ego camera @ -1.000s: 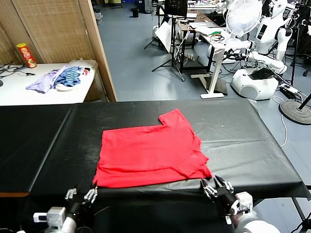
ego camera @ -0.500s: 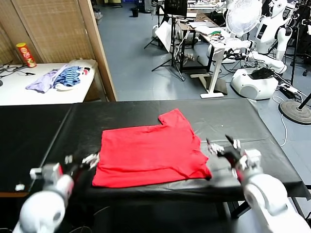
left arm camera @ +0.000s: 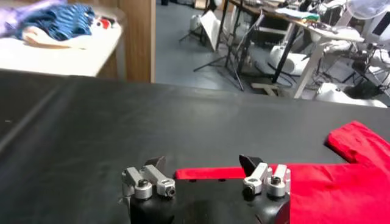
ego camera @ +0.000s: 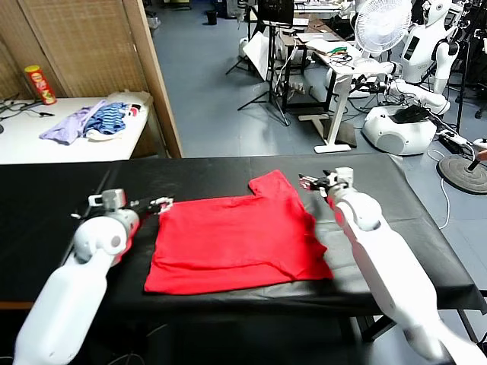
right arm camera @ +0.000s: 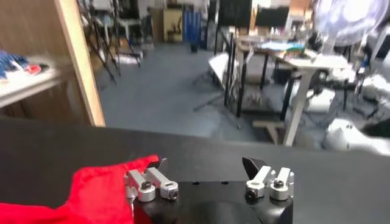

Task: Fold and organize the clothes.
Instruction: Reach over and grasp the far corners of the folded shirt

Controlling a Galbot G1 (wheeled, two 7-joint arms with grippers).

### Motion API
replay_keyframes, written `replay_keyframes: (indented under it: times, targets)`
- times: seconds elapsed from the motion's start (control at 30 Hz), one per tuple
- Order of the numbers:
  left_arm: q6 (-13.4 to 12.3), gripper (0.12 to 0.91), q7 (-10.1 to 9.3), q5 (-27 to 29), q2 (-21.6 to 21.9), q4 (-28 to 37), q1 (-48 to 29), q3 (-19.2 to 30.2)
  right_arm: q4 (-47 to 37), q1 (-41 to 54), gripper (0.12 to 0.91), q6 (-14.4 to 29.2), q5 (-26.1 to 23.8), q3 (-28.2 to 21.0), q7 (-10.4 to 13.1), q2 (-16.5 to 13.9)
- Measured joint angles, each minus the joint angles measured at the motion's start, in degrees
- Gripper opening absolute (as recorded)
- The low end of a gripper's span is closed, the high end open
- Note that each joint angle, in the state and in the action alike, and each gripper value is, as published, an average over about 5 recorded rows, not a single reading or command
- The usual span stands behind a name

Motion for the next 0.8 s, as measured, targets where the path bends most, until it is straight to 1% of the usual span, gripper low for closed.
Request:
replay_keyframes:
  times: [0.13, 0.23, 0.3, 0.33, 0.43, 0.47, 0.53, 0.67, 0.7, 0.77, 0.8]
  targets:
    - [0.0, 0.798, 0.41, 0.7, -0.9, 3.8, -1.9, 1.0, -5.0, 1.8, 0.798, 0.3, -1.5, -0.7, -0.1, 2.6]
    - [0.0, 0.791, 1.16, 1.2, -1.1, 5.7, -2.1, 1.3, -7.7, 2.5, 0.798, 0.4, -2.0, -0.7, 0.0, 4.1]
    - [0.0, 0.751, 1.60, 1.7, -1.3, 6.5, -2.0, 1.4, -8.8, 2.7, 0.781, 0.4, -2.0, -0.6, 0.1, 4.9]
    - [0.0, 0.719, 1.74, 1.8, -1.4, 6.9, -2.0, 1.4, -9.2, 2.8, 0.769, 0.4, -2.0, -0.5, 0.2, 5.2]
    - [-0.1, 0.593, 2.17, 2.1, -1.7, 7.5, -1.7, 1.3, -9.8, 2.8, 0.703, 0.2, -2.0, -0.4, 0.2, 5.7]
    - [-0.1, 0.553, 2.42, 2.3, -1.7, 7.7, -1.6, 1.3, -9.9, 2.8, 0.673, 0.2, -2.0, -0.3, 0.2, 5.9]
    - [-0.2, 0.461, 3.00, 2.8, -1.7, 7.9, -1.3, 1.2, -10.1, 2.7, 0.584, 0.1, -2.0, -0.2, 0.2, 6.1]
    - [-0.3, 0.226, 4.05, 3.7, -1.9, 7.9, -0.4, 0.8, -10.0, 2.2, 0.372, 0.4, -2.3, 0.2, 0.0, 6.3]
    - [-0.3, 0.186, 4.35, 3.9, -1.9, 7.8, -0.2, 0.7, -9.9, 2.1, 0.306, 0.7, -2.4, 0.3, 0.0, 6.3]
    - [-0.2, 0.138, 5.16, 4.1, -1.9, 7.3, 0.4, 0.3, -9.6, 1.7, 0.214, 1.6, -2.6, 0.7, -0.1, 6.4]
    - [-0.2, 0.128, 5.51, 4.3, -1.9, 7.0, 0.6, 0.2, -9.5, 1.5, 0.171, 2.2, -2.6, 0.9, -0.2, 6.3]
